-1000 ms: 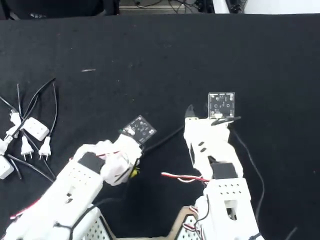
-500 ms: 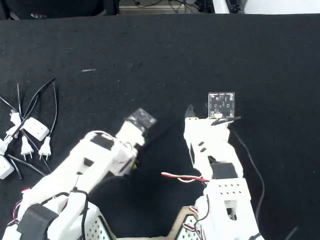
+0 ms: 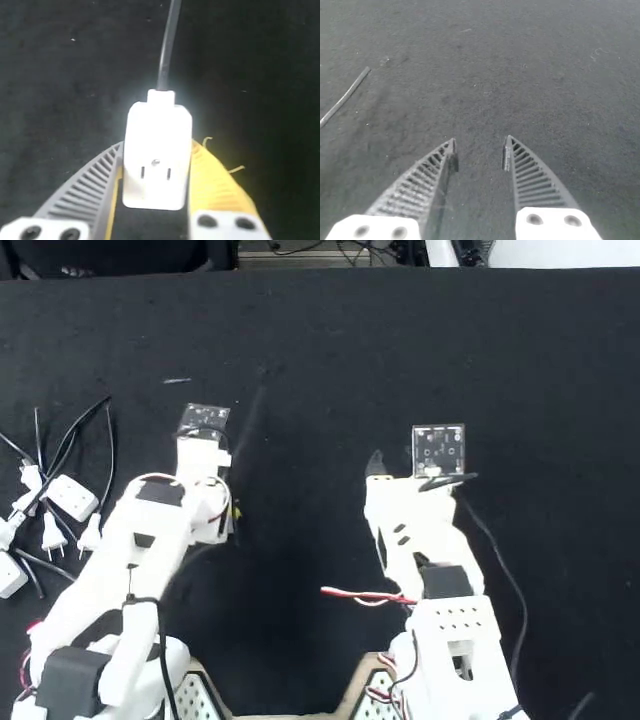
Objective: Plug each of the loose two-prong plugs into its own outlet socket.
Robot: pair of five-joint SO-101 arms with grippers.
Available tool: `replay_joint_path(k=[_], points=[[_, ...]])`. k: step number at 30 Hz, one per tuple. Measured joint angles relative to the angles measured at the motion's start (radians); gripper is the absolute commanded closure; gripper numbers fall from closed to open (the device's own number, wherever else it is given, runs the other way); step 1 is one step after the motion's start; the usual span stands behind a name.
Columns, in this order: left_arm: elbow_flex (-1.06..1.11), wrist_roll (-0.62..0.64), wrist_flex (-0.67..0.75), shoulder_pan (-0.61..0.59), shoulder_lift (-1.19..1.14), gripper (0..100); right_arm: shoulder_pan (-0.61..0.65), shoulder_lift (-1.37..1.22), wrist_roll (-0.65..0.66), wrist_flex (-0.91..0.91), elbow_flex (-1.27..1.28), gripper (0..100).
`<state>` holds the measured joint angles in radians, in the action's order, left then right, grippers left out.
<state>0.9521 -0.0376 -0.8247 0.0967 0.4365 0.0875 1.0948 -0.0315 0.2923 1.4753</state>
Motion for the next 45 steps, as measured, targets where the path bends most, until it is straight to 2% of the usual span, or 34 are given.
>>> replay_joint_path(k=[7, 14, 23, 28, 38, 42, 45], points=[[0.0, -0.009, 0.0, 0.023, 0.0, 76, 0.003, 0.0, 0.0, 0.012, 0.0, 85.8], [-0.037, -0.009, -0.014, -0.133, -0.002, 76, 0.003, 0.0, 0.0, 0.012, 0.0, 85.8], [-0.037, -0.009, 0.0, -0.18, -0.002, 76, 0.003, 0.0, 0.0, 0.012, 0.0, 85.8], [-0.081, -0.009, 0.0, -0.27, -0.003, 76, 0.003, 0.0, 0.0, 0.012, 0.0, 85.8], [-0.077, 0.057, 0.178, -0.402, -0.003, 76, 0.003, 0.0, 0.0, 0.012, 0.0, 85.8], [-0.077, 0.057, 0.138, -0.396, -0.003, 76, 0.003, 0.0, 0.0, 0.012, 0.0, 85.8], [-0.101, -0.009, 0.014, -0.313, -0.003, 76, 0.003, 0.0, 0.0, 0.012, 0.0, 85.8]])
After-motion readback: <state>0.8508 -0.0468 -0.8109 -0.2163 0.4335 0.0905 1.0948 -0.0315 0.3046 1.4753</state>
